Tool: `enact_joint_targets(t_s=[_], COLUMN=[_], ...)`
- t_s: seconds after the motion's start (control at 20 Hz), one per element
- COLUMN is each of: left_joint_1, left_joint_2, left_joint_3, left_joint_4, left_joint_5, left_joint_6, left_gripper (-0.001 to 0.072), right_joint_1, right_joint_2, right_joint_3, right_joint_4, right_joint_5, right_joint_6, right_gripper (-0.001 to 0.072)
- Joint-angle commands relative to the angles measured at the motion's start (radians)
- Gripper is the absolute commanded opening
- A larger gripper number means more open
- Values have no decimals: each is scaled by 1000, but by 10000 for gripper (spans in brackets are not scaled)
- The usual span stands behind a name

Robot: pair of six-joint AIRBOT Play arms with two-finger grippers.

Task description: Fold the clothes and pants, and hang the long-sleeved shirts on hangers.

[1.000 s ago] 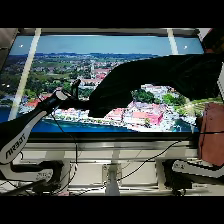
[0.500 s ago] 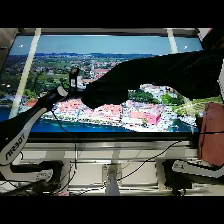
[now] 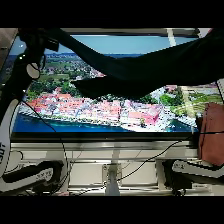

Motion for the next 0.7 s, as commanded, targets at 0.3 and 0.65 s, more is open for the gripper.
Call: enact_joint_targets(t_s=[0.3,0.65], left_joint_1=[64,102], left_joint_2=[18,58], left_joint_3=[-26,-56], left_joint_4=[-113,-113], left_joint_5=[-42,-175], left_joint_6=[201,195], left_gripper=[33,33], right_joint_1=[37,19], right_joint_2=[-40,4], right_joint_3=[1,2], right_joint_4=[-197,-234], right_joint_5=[65,140], right_joint_6=[16,43], right_gripper=[33,33])
